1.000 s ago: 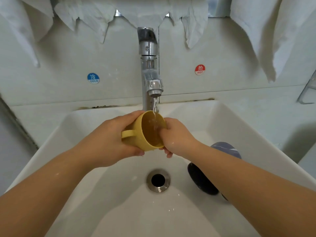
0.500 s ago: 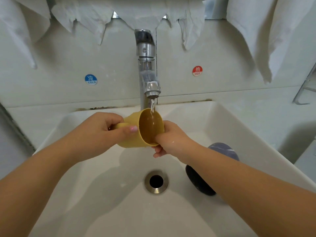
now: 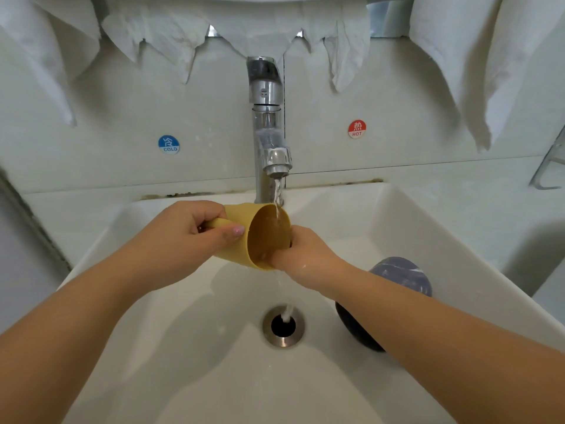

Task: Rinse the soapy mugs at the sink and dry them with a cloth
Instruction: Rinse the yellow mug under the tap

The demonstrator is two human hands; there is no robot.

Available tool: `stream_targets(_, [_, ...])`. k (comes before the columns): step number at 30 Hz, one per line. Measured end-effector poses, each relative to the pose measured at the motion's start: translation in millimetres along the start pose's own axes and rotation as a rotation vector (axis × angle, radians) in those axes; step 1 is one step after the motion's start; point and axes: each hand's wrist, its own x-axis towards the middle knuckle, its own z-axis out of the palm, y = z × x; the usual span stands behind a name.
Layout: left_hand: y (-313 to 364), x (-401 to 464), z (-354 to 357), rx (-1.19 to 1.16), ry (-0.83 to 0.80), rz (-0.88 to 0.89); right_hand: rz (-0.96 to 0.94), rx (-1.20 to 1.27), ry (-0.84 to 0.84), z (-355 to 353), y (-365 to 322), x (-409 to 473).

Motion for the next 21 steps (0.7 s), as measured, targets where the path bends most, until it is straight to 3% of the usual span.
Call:
stream_targets(6, [2, -1, 1, 0.031, 0.010, 0.015, -0.016, -0.338, 0.158, -3, 7, 3])
stream_targets(11, [0, 0, 1, 0.035, -0.008, -0.011, -0.054, -0.085, -0.068, 0, 7, 7])
stream_targets(17, [3, -3, 7, -0.039, -0.091, 0.013, -0.135, -0.358, 0.208, -12, 5, 1])
stream_targets(21, [2, -3, 6, -0.058, -0.107, 0.005, -0.104, -0.423, 0.119, -10, 2, -3])
